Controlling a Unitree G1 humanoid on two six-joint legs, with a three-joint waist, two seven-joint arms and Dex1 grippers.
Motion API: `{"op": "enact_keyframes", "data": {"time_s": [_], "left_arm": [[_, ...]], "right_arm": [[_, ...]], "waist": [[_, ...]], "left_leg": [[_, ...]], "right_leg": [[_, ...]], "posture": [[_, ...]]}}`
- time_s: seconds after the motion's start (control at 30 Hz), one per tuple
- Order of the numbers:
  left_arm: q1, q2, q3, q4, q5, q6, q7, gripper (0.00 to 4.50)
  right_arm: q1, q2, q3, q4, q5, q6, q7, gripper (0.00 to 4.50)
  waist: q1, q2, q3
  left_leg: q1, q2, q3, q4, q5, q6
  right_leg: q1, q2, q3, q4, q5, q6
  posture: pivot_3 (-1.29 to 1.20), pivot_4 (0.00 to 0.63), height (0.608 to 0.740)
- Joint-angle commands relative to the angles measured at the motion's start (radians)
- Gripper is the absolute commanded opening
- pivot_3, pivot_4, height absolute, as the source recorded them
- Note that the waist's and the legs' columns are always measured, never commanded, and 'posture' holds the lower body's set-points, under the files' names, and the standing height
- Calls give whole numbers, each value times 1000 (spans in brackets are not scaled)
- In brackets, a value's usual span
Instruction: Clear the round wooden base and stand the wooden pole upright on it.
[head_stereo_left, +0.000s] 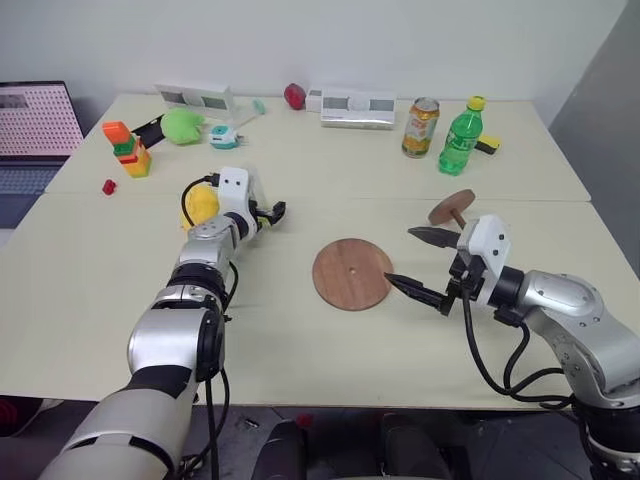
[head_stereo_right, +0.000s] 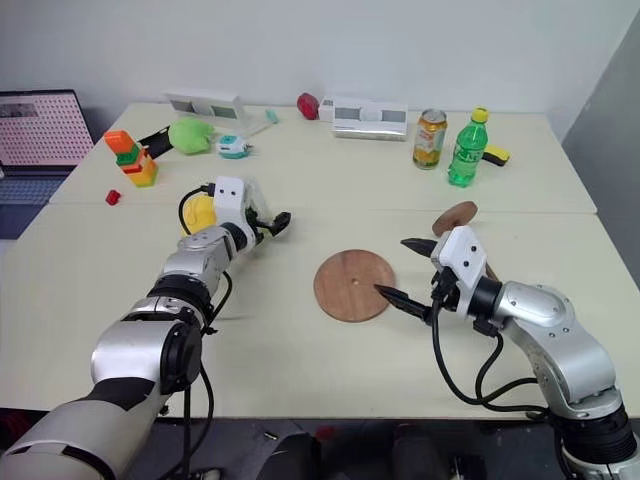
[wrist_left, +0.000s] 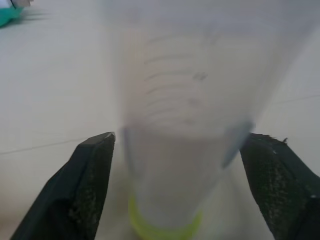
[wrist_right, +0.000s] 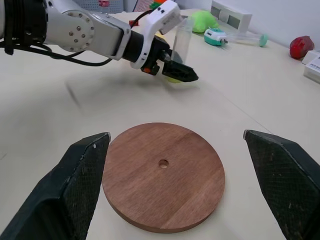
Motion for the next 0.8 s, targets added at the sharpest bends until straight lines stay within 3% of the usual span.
{"op": "enact_keyframes", "data": {"time_s": [0.03, 0.13, 0.47, 0.8], "left_arm": [[56, 55, -45, -97, 41, 25, -74, 4465], [114, 95, -63, -208, 40, 68, -142, 4465], [385, 203, -75, -819, -38, 376, -317, 4465], [450, 253, -85, -1017, -78, 502, -367, 4465]], "right_arm": [[-25, -8, -29, 3, 14, -10, 6, 4500], [-23, -12, -35, 10, 25, -5, 16, 4500], [-8, -8, -35, 54, 51, 1, 42, 4500], [-24, -6, -26, 64, 51, -3, 51, 4500]], "waist": [[0, 0, 0], [-8, 0, 0], [-2, 0, 0], [0, 0, 0]], "left_leg": [[0, 0, 0, 0, 0, 0], [1, 0, 1, 0, 0, 0], [0, 1, 0, 0, 0, 0], [0, 1, 0, 0, 0, 0]], "right_leg": [[0, 0, 0, 0, 0, 0], [0, 0, 1, 0, 0, 0], [0, 0, 1, 0, 0, 0], [0, 1, 1, 0, 0, 0]], "posture": [[0, 150, 740], [0, 150, 740], [0, 150, 740], [0, 150, 740]]}}
